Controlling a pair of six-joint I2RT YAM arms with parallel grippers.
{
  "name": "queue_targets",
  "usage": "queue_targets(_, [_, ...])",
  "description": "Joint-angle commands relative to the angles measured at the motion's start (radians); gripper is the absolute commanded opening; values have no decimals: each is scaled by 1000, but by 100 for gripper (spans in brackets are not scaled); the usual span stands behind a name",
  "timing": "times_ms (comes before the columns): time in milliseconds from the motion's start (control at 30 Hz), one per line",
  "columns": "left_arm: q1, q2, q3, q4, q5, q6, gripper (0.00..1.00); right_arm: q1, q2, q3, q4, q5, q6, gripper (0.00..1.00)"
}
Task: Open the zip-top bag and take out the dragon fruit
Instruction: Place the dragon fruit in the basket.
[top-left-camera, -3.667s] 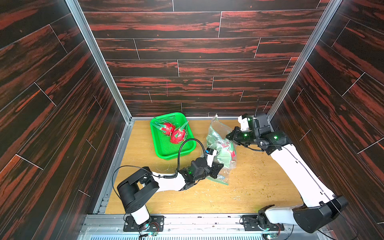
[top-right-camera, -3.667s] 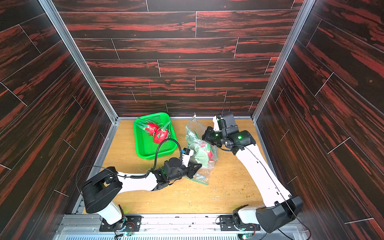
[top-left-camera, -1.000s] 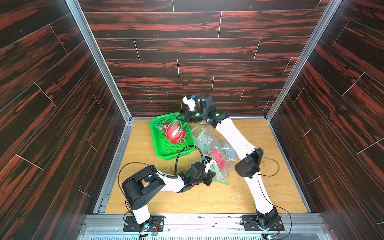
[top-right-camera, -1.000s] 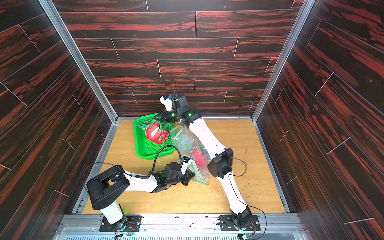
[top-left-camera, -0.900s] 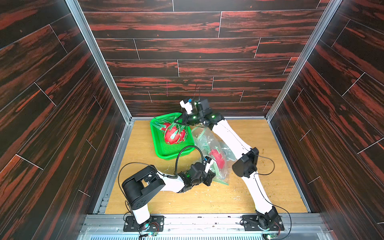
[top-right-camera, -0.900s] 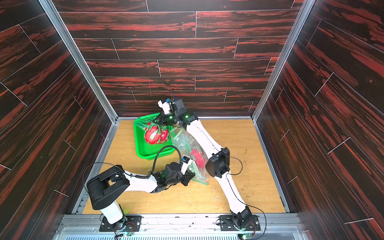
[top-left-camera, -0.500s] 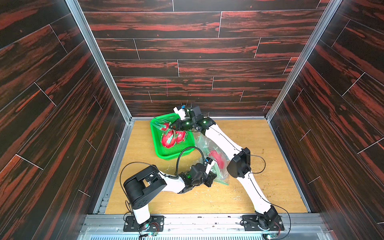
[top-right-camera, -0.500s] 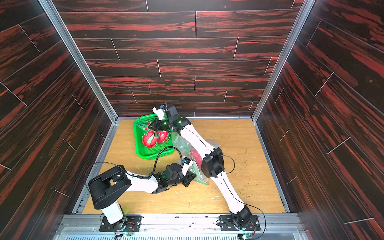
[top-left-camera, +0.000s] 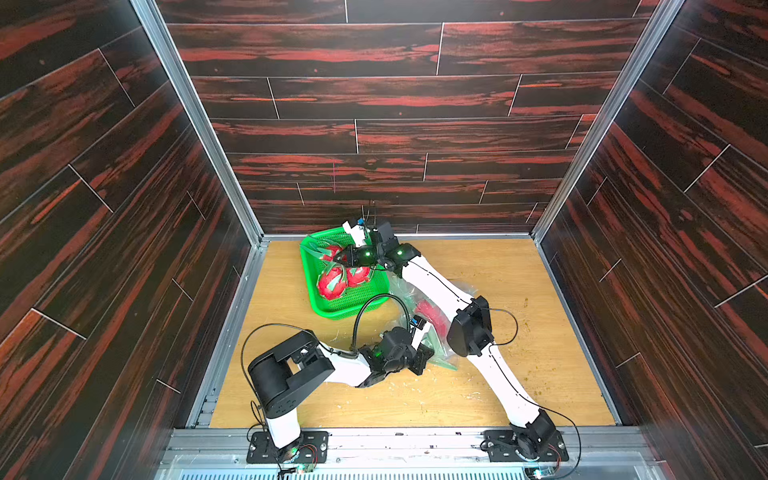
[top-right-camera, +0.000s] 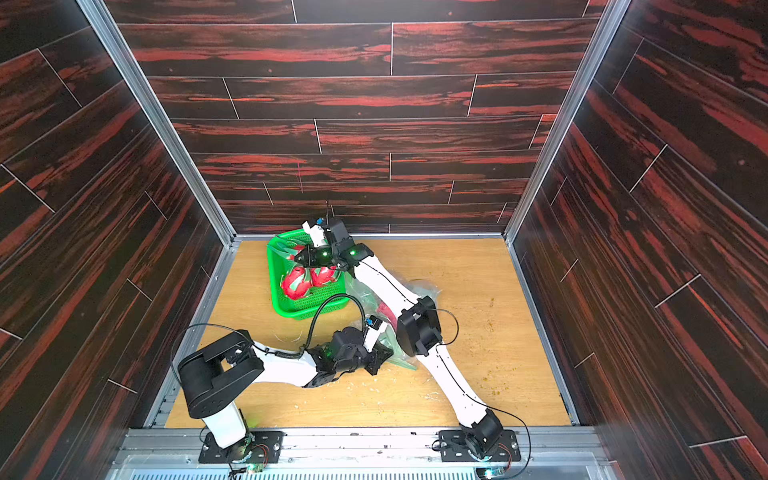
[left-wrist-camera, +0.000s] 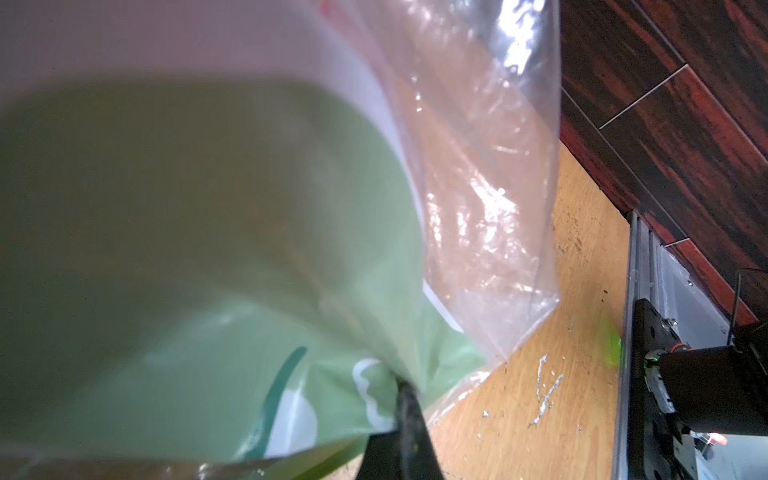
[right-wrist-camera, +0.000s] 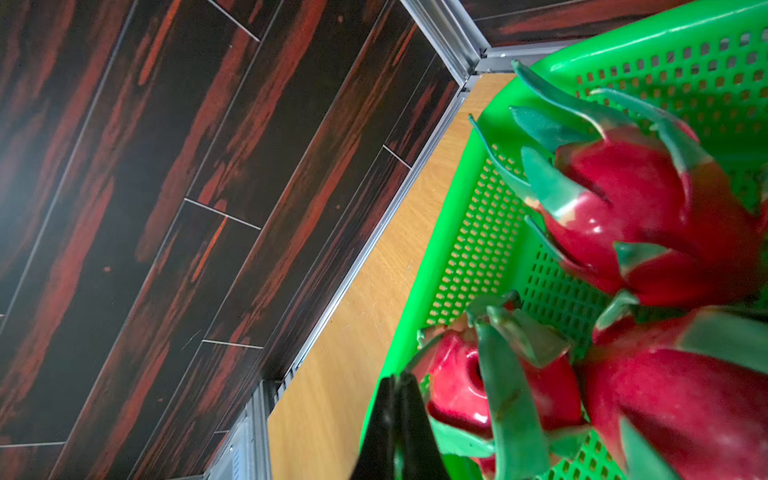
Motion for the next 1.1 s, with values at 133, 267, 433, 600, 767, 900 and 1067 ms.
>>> queue_targets(133, [-12, 16, 2, 10, 13, 13, 5, 8, -12, 38, 109, 5, 4, 15])
queue_targets(267, [-14, 13, -1, 9, 10, 13, 5, 8, -58, 40, 104, -5, -18, 25])
queue_targets(433, [-14, 14, 2, 9, 10, 14, 5, 8, -131, 41, 52, 1, -79, 37])
queue_targets(600, [-13, 13, 3, 9, 9, 16, 5, 5, -236, 40, -48, 29, -143, 44])
queue_targets(767, [-14, 16, 6, 6, 6, 21, 5, -5, -361, 40, -169, 67, -186, 45])
queue_targets(900, [-14, 18, 10, -8, 0, 35, 5, -28, -465, 35, -294, 129, -180, 45])
queue_targets(1067, [-15, 34, 34, -49, -5, 72, 5, -77, -602, -38, -457, 148, -133, 45])
